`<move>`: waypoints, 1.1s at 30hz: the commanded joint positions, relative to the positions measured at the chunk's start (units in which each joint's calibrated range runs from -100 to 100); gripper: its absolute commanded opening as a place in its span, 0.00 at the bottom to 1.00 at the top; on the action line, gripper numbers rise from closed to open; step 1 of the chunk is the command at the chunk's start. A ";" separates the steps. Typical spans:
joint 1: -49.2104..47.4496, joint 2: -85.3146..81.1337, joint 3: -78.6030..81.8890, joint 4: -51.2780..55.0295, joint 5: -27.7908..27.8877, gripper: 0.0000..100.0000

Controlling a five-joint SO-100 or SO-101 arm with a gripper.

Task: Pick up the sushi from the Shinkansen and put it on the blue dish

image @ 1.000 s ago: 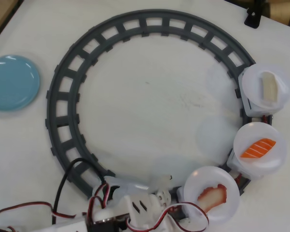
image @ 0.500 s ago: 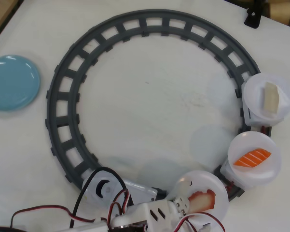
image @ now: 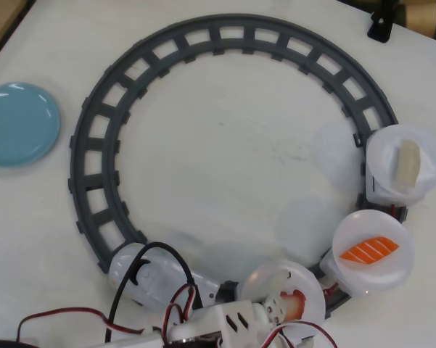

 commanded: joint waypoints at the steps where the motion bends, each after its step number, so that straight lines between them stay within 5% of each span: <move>1: -1.64 -1.51 0.38 2.17 -0.74 0.33; 10: -5.96 -2.58 0.65 5.14 -7.33 0.33; 29: -6.66 -18.43 13.63 10.15 -7.75 0.33; 33: -6.84 -20.83 14.99 11.08 -11.93 0.33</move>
